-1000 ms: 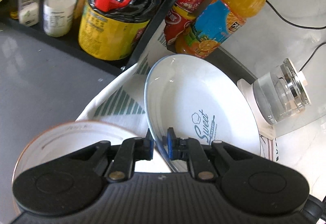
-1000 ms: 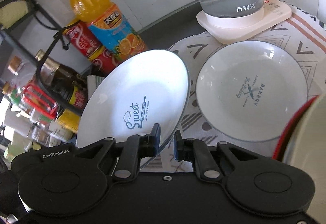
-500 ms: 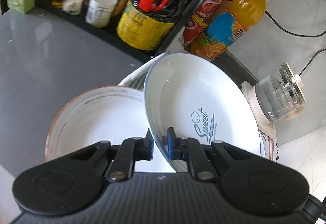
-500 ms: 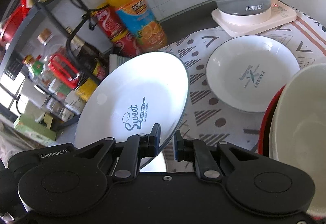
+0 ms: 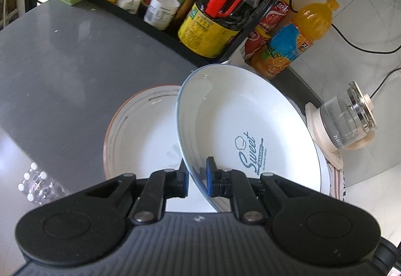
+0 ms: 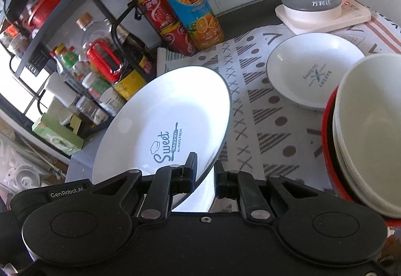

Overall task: Organize plates and bowls
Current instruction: 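Lift the 'Sweet' plate with both grippers and lower it onto the flower-pattern plate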

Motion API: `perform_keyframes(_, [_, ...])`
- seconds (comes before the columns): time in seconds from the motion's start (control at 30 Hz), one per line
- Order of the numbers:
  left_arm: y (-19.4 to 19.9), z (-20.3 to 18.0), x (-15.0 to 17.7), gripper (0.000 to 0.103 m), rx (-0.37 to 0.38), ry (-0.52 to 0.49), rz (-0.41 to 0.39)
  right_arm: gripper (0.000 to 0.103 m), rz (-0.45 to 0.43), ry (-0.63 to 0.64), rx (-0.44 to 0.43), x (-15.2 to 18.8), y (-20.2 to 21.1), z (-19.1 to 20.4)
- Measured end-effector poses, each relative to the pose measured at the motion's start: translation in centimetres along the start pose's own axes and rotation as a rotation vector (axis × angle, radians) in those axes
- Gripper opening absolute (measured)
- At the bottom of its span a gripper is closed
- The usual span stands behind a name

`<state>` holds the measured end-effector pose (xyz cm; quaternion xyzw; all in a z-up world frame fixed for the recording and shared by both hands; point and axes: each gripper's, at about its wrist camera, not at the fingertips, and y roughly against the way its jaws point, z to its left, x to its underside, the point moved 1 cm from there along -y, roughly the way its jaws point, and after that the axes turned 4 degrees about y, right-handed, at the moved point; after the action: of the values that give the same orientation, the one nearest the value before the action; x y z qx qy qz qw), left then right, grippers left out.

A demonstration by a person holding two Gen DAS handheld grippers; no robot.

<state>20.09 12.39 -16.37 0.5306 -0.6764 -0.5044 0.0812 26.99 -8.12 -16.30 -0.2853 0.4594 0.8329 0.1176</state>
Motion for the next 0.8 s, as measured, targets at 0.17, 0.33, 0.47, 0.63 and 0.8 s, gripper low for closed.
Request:
perform_keyframes(0.17, [0.7,1.2,1.2,0.012,-0.021,0.019,0.014,0.012,0.017,0.012,0.0,1.5,0.1,0.4])
perform_keyframes(0.33, [1.2,2.2,2.2,0.012,-0.033,0.036,0.024,0.012,0.034,0.02,0.0,2.7,0.3,0.6])
perform_keyframes(0.47, [1.5,3.0,2.7,0.012,-0.041,0.046,0.029,0.012,0.045,0.03,-0.001,3.2,0.2,0.9])
perform_keyframes(0.63, [1.4,3.8,2.8,0.013,-0.048,0.061,0.043,0.012,0.057,0.043,0.004,3.4,-0.1,1.5])
perform_keyframes(0.8, [0.9,4.2,2.7,0.013,-0.054,0.058,0.063,0.012,0.065,0.044,0.016,3.3,-0.7,1.6])
